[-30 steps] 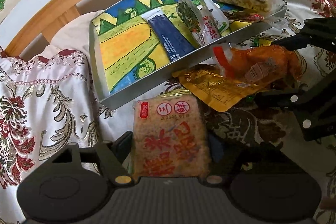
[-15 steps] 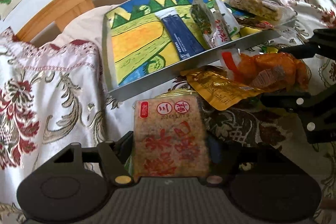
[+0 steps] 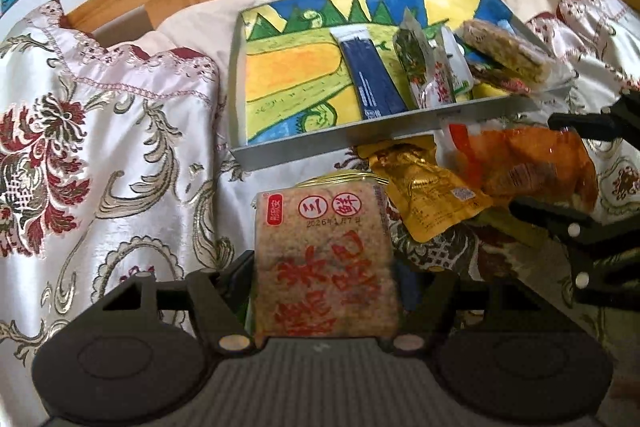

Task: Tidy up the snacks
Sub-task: 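Carry the rice cake packet and orange bag toward the tray with both grippers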

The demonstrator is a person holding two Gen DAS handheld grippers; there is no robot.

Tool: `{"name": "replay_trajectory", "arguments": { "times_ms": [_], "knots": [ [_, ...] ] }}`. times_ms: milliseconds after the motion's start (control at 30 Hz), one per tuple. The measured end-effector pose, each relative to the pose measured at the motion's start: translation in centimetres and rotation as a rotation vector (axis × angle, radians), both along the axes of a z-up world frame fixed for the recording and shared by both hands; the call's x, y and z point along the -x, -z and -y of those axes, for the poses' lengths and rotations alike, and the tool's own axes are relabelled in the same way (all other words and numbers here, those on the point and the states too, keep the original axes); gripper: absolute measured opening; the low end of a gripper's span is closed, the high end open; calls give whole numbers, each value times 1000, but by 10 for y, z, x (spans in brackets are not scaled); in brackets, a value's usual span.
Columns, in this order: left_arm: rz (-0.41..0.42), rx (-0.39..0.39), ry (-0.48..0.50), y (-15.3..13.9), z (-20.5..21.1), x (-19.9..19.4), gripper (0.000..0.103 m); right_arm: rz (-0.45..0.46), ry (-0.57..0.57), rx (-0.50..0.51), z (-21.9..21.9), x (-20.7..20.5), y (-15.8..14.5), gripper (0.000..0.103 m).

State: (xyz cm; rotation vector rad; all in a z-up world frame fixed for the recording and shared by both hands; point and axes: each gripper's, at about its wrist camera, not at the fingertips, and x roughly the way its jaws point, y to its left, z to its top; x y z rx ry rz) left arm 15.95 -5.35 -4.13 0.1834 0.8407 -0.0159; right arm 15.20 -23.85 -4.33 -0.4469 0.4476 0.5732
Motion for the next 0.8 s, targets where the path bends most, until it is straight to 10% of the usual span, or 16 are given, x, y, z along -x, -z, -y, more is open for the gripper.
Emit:
{"name": "replay_trajectory", "arguments": {
  "times_ms": [800],
  "knots": [
    [131, 83, -13, -41, 15, -5, 73, 150, -23, -67, 4, 21, -27, 71]
  ]
}}
